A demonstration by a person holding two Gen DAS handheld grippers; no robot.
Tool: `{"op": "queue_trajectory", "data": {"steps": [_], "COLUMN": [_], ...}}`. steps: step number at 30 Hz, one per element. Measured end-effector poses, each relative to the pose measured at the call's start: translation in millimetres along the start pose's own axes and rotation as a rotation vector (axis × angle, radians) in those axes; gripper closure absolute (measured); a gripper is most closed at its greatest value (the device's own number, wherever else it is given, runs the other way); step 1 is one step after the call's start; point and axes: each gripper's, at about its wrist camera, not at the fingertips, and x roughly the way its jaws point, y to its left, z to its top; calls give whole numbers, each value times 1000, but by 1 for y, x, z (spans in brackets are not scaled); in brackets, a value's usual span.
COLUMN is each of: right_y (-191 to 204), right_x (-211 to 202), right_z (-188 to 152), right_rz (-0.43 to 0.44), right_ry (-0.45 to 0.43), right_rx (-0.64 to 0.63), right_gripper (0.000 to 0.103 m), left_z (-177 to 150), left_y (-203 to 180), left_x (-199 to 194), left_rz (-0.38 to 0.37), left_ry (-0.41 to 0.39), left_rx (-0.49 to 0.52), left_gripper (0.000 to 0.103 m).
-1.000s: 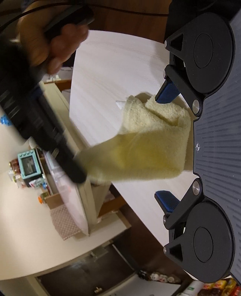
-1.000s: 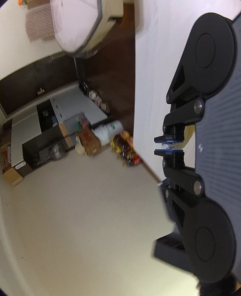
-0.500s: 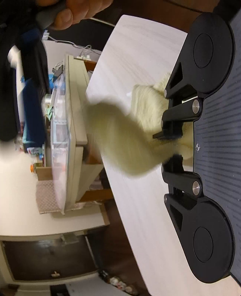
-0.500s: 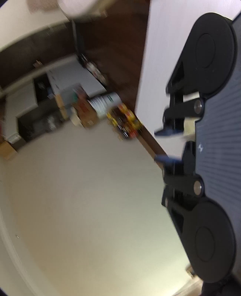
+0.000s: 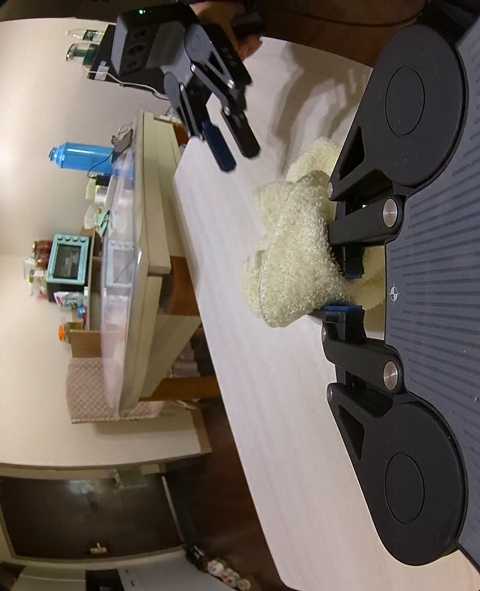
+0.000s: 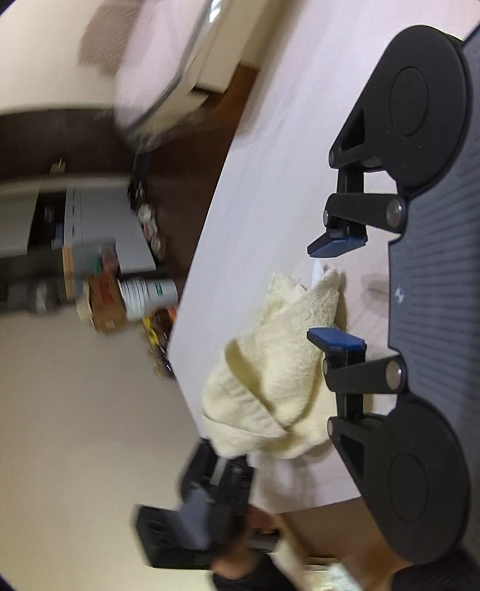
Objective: Fold towel
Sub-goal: 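Grasp another towel corner with the left gripper while the right gripper lifts its corner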
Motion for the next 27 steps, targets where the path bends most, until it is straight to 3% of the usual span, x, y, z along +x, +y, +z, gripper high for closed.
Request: {"op": "queue_trajectory", "data": {"steps": [6,8,9,10,11,13,14,17,19,21,22,23,27], "right_y": [9,7,7,5,4,7,8,12,10,10,9,9,2], "right_x": [10,14,14,12,9,1,-3,-18,-29,-40,-46,-53,-73], "right_z": [-1,-1,-1,-1,-2,-3,-4,-5,-5,-7,-9,-11,-13], "right_rz": [95,129,136,143,151,132,128,112,102,84,63,39,-50], "right_ry": [65,97,100,99,96,85,78,54,43,33,32,32,23], "right_rx": [-114,-104,-100,-92,-84,-94,-93,-88,-72,-63,-65,-67,-55], "right_gripper": [62,80,82,90,91,92,92,92,92,92,93,93,93], "left_z": [1,1,1,2,2,5,7,16,23,31,35,38,53], "left_y": [10,11,12,12,13,13,12,12,9,6,3,0,-8], "left_x": [0,1,2,2,3,2,2,-1,1,7,13,18,42], "left_rz": [-18,-23,-24,-28,-29,-21,-13,-8,-27,-58,-69,-70,-72], "left_ry": [9,11,12,15,16,6,-7,-67,-90,-97,-87,-77,-70], "left_rx": [-11,-14,-14,-14,-12,-6,0,32,66,100,118,133,151], "left_gripper": [90,87,86,80,66,50,45,44,50,71,91,97,98]}}
